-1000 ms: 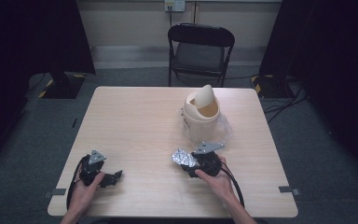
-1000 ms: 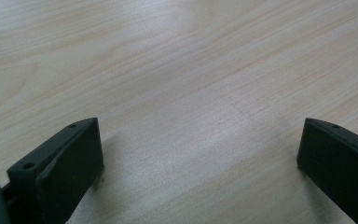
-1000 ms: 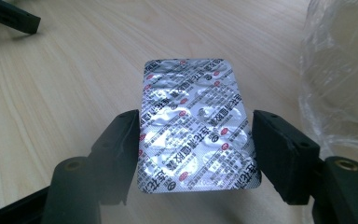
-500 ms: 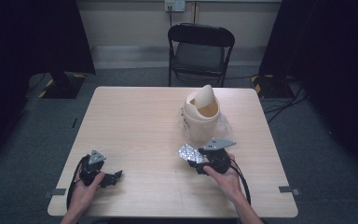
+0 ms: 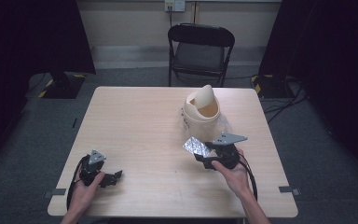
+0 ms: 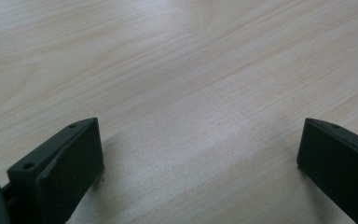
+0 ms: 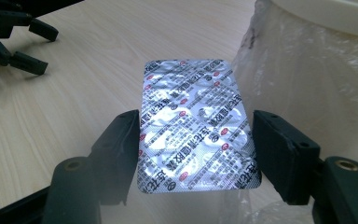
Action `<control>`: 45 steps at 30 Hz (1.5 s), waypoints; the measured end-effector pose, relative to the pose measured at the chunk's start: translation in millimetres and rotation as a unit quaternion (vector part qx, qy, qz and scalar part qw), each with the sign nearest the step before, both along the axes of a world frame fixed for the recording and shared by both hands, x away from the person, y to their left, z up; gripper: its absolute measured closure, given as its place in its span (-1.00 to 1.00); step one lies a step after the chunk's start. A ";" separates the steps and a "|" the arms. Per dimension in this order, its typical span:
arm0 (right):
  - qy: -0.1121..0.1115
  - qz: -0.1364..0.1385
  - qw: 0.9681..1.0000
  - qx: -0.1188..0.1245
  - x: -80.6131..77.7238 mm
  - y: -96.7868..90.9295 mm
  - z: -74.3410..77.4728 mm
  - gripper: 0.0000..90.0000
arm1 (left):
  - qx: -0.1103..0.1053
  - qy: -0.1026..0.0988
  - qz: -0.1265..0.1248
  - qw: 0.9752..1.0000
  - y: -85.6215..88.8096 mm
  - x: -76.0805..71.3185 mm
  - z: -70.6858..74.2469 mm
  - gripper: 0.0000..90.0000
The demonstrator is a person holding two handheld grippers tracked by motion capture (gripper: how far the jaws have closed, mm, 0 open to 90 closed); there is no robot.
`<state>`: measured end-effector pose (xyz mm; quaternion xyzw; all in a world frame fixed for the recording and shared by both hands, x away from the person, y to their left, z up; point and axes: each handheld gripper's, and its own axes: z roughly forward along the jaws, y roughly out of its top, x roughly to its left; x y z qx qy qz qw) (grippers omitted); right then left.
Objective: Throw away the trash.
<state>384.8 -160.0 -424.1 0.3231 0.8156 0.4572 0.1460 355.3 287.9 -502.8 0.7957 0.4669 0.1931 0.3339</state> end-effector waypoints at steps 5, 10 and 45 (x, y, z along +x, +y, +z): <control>-0.007 -0.005 1.000 0.004 1.9 -5.3 10.2 -0.24 | 0.000 0.000 0.000 1.000 0.0 0.0 0.0 -1.00; -0.015 -0.013 1.000 0.011 5.6 -14.8 26.3 -0.24 | 0.000 0.000 0.000 1.000 0.0 0.0 0.0 -1.00; -0.030 -0.074 0.997 -0.022 60.1 -47.5 70.3 -0.24 | 0.000 0.000 0.000 1.000 0.0 0.0 0.0 -1.00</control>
